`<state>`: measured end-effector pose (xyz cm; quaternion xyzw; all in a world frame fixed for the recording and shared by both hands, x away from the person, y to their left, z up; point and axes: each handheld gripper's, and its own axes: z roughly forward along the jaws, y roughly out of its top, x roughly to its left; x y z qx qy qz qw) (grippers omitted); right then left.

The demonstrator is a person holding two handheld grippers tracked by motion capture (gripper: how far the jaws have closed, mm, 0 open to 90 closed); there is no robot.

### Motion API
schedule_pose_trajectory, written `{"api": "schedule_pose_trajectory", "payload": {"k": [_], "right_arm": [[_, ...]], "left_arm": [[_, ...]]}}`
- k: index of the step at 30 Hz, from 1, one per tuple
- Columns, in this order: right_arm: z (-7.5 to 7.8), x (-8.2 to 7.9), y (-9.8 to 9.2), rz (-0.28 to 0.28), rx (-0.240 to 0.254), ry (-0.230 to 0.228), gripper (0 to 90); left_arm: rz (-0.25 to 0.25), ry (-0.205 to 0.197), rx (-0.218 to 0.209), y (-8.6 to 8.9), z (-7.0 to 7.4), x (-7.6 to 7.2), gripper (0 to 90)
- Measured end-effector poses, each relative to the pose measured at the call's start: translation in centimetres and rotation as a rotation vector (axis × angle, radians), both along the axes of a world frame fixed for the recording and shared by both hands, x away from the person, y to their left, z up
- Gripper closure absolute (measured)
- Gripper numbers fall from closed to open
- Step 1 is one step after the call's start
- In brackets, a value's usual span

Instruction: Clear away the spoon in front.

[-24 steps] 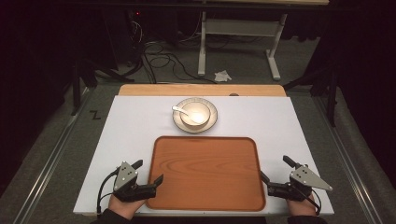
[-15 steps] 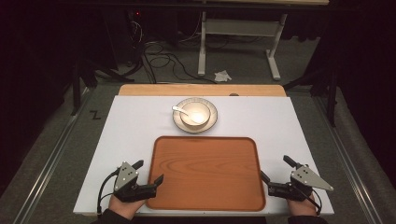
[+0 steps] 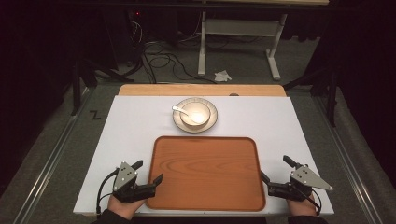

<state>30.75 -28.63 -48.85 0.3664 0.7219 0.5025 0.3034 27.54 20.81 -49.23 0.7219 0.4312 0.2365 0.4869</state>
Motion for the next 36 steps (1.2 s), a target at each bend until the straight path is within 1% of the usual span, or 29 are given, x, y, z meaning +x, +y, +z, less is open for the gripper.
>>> {"api": "schedule_pose_trajectory", "payload": {"k": [10, 13, 16, 20, 22, 25, 26, 27, 28, 29, 30, 31, 32, 33, 36], "right_arm": [[0.0, 0.0, 0.0, 0.001, -0.004, -0.002, 0.7], [0.0, 0.1, 0.0, 0.002, -0.004, -0.003, 0.7], [0.0, 0.1, 0.0, 0.002, -0.006, -0.003, 0.7], [0.0, 0.1, 0.0, 0.002, 0.002, 0.002, 0.7], [0.0, 0.1, -0.1, 0.011, 0.002, -0.005, 0.7], [0.0, 0.1, -0.1, 0.01, 0.003, -0.006, 0.7], [0.0, 0.1, -0.1, 0.01, 0.003, -0.006, 0.7], [0.1, 0.1, -0.1, 0.01, 0.006, -0.005, 0.7], [0.0, 0.1, -0.1, 0.011, 0.007, -0.004, 0.7], [0.0, 0.1, -0.1, 0.011, 0.007, -0.004, 0.7], [0.0, 0.1, -0.1, 0.011, 0.006, -0.004, 0.7], [0.0, 0.1, -0.1, 0.011, 0.006, -0.004, 0.7], [0.0, 0.1, -0.1, 0.011, 0.007, -0.004, 0.7], [0.1, 0.1, -0.1, 0.01, 0.006, -0.005, 0.7], [0.1, 0.1, -0.1, 0.01, 0.006, -0.005, 0.7]], "left_arm": [[0.006, 0.001, -0.006, 0.1, 0.1, 0.0, 13.3], [-0.001, -0.003, 0.014, -0.3, 0.1, 0.1, 12.5], [-0.001, -0.007, 0.01, -0.5, 0.3, 0.2, 12.1], [0.006, 0.003, 0.016, -0.8, 0.4, 0.7, 11.5], [0.011, 0.013, 0.017, -0.9, 0.8, 1.3, 10.2], [0.017, 0.014, 0.029, -1.0, 1.4, 2.1, 8.9], [0.017, 0.014, 0.029, -1.0, 1.4, 2.1, 8.8], [0.024, 0.024, 0.014, -1.1, 1.9, 2.7, 8.5], [0.024, 0.024, 0.014, -1.1, 1.9, 2.7, 7.9], [0.029, 0.025, 0.011, -1.3, 2.4, 3.3, 6.9], [0.03, 0.025, 0.014, -1.4, 2.6, 3.7, 6.0], [0.03, 0.025, 0.014, -1.4, 2.6, 3.7, 4.6], [0.027, 0.032, 0.018, -1.5, 3.2, 4.4, 3.1], [0.024, 0.035, 0.019, -1.6, 3.5, 4.7, 2.0], [0.025, 0.026, 0.029, -1.8, 4.4, 5.6, 0.4]]}}
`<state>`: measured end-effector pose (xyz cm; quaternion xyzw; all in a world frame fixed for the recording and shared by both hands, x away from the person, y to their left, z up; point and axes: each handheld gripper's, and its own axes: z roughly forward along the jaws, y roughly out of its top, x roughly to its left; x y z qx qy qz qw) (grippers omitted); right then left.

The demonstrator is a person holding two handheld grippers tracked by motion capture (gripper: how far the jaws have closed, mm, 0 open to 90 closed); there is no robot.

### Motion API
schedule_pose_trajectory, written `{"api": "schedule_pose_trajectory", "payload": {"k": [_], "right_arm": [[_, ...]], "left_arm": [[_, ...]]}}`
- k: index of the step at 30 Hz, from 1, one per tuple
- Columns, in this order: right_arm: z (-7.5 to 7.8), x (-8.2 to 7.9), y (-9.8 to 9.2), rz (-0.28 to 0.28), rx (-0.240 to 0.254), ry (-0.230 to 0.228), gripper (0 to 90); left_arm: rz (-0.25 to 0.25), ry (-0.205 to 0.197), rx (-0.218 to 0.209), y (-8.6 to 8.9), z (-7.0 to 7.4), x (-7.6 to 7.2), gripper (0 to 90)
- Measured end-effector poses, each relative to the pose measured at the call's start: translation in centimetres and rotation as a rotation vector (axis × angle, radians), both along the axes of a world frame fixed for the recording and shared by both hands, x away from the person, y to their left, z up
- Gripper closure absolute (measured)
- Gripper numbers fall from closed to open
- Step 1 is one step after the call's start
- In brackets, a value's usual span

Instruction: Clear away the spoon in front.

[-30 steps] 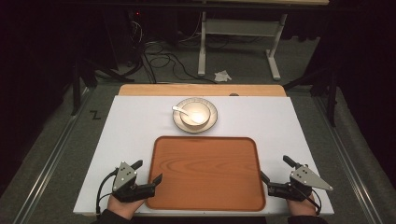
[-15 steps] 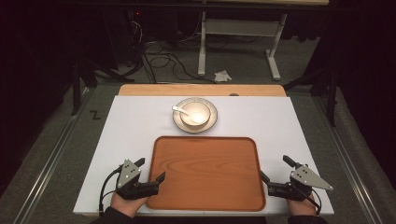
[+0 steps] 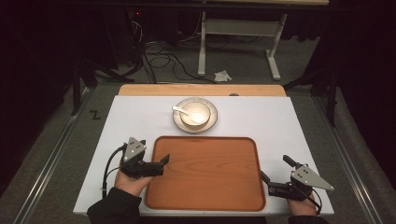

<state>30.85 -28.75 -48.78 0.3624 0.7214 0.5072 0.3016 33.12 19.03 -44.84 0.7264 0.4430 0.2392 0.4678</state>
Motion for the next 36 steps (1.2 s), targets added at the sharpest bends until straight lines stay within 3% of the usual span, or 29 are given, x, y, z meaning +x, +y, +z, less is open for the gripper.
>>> {"api": "schedule_pose_trajectory", "payload": {"k": [5, 13, 16, 18, 24, 29, 36], "right_arm": [[0.0, 0.0, 0.0, 0.001, -0.001, 0.001, 0.7], [-0.1, 0.1, 0.0, -0.002, 0.0, 0.007, 0.7], [-0.2, 0.1, 0.0, 0.0, -0.001, 0.005, 0.7], [-0.2, 0.1, 0.0, -0.002, -0.001, 0.007, 0.7], [-0.2, 0.1, 0.0, 0.0, 0.0, 0.006, 0.7], [-0.2, 0.1, -0.1, -0.003, 0.004, 0.008, 0.7], [-0.2, 0.1, -0.2, -0.005, 0.009, 0.007, 0.7]], "left_arm": [[0.004, -0.024, 0.035, -0.3, 1.3, 1.3, 0.3], [0.026, -0.06, 0.019, -0.6, 2.8, 4.0, 9.5], [0.036, -0.046, 0.003, -0.7, 3.0, 5.1, 15.6], [0.019, -0.039, -0.02, -0.7, 3.1, 5.7, 15.6], [0.034, -0.026, -0.04, -1.0, 3.1, 7.6, 17.3], [0.065, -0.018, -0.019, -1.4, 3.0, 9.8, 23.6], [0.09, -0.026, -0.004, -2.1, 3.3, 11.8, 37.2]]}}
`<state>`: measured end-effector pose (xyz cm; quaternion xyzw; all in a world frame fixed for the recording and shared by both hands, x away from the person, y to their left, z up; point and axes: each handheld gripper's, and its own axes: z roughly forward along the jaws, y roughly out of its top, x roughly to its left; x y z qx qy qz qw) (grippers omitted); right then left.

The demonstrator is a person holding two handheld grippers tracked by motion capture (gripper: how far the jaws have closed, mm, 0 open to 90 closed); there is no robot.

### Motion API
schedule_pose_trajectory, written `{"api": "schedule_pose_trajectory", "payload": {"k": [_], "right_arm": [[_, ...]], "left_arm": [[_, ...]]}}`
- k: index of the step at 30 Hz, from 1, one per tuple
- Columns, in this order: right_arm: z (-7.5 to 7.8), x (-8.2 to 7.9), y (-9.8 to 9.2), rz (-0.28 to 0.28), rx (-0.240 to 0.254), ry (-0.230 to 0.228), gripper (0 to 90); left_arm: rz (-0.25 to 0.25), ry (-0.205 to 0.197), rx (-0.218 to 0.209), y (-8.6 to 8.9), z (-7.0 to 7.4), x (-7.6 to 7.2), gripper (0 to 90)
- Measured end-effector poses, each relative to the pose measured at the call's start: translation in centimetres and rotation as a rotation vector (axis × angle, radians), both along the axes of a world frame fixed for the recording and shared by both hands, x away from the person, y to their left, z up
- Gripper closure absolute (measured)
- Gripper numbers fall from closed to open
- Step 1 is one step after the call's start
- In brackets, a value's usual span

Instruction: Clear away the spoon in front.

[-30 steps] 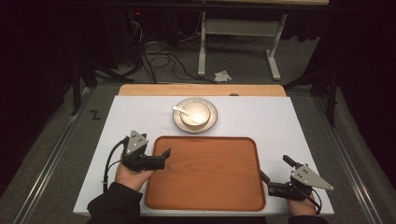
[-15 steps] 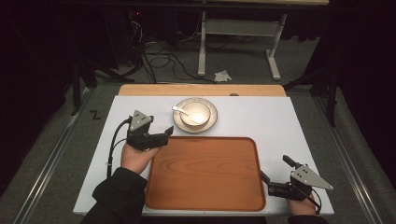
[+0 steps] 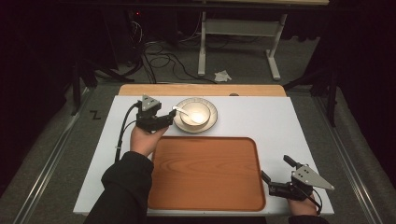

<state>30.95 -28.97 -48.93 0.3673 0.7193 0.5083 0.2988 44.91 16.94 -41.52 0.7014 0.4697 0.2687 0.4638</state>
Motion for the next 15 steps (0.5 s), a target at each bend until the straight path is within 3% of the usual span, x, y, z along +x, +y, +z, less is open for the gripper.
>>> {"api": "schedule_pose_trajectory", "payload": {"k": [1, 4, 5, 6, 7, 8, 10, 12, 15], "right_arm": [[0.0, 0.0, 0.0, 0.0, 0.0, 0.0, 0.7], [0.0, 0.0, 0.0, -0.001, 0.002, -0.001, 0.7], [0.0, 0.0, 0.0, -0.001, 0.003, 0.001, 0.7], [0.0, 0.0, 0.0, -0.001, 0.003, 0.001, 0.7], [0.0, 0.0, 0.0, 0.0, 0.002, 0.001, 0.7], [-0.1, 0.0, 0.0, -0.002, 0.008, 0.006, 0.7], [-0.1, 0.0, -0.1, -0.003, 0.009, 0.008, 0.7], [-0.2, 0.1, -0.1, -0.003, 0.013, 0.01, 0.7], [-0.3, 0.1, -0.2, -0.005, 0.02, 0.019, 0.7]], "left_arm": [[0.008, 0.002, 0.005, -0.1, 0.0, 0.3, 37.2], [0.023, 0.014, 0.018, -0.4, 0.0, 1.4, 52.4], [0.024, 0.025, -0.01, -0.4, -0.1, 2.2, 57.7], [0.024, 0.025, -0.01, -0.4, -0.1, 2.2, 61.1], [0.021, 0.034, -0.027, -0.4, -0.2, 2.7, 61.1], [0.02, 0.045, -0.038, -0.4, -0.5, 3.4, 69.7], [0.024, 0.047, -0.036, -0.5, -0.7, 3.8, 76.9], [0.032, 0.057, -0.049, -0.5, -1.3, 4.6, 84.9], [0.058, 0.079, -0.034, -1.0, -2.5, 5.9, 89.9]]}}
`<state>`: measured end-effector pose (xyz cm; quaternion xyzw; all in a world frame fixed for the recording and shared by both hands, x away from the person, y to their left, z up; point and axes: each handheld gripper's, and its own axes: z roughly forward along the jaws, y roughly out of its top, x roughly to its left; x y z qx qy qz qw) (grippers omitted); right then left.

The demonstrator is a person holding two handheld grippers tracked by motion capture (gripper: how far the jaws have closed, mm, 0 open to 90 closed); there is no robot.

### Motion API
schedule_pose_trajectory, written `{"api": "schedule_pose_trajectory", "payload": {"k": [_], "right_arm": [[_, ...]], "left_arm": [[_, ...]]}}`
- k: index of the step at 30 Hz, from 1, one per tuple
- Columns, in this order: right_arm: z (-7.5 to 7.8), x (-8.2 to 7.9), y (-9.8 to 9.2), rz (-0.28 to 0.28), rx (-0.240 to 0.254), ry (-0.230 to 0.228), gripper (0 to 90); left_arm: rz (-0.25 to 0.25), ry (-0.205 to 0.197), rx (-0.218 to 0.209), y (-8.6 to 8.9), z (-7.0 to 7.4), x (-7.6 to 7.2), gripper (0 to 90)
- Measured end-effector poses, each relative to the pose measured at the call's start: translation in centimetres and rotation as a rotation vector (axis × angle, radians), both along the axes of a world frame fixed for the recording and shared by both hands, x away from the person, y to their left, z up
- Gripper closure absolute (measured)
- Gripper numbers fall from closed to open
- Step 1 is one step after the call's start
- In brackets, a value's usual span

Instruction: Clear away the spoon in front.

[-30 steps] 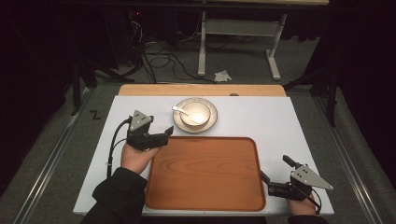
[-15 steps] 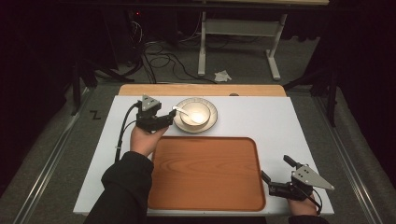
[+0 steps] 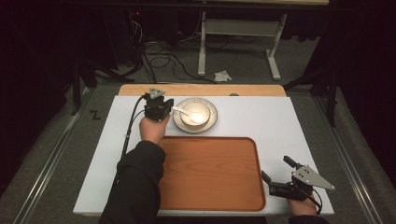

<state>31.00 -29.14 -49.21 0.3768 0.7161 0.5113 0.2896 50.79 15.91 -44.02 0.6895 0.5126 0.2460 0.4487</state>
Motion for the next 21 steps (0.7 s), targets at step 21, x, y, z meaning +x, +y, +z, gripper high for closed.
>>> {"api": "schedule_pose_trajectory", "payload": {"k": [21], "right_arm": [[0.0, 0.0, 0.2, 0.013, -0.009, -0.006, 0.7]], "left_arm": [[-0.029, 0.068, 0.109, -2.2, -1.6, 0.7, 89.9]]}}
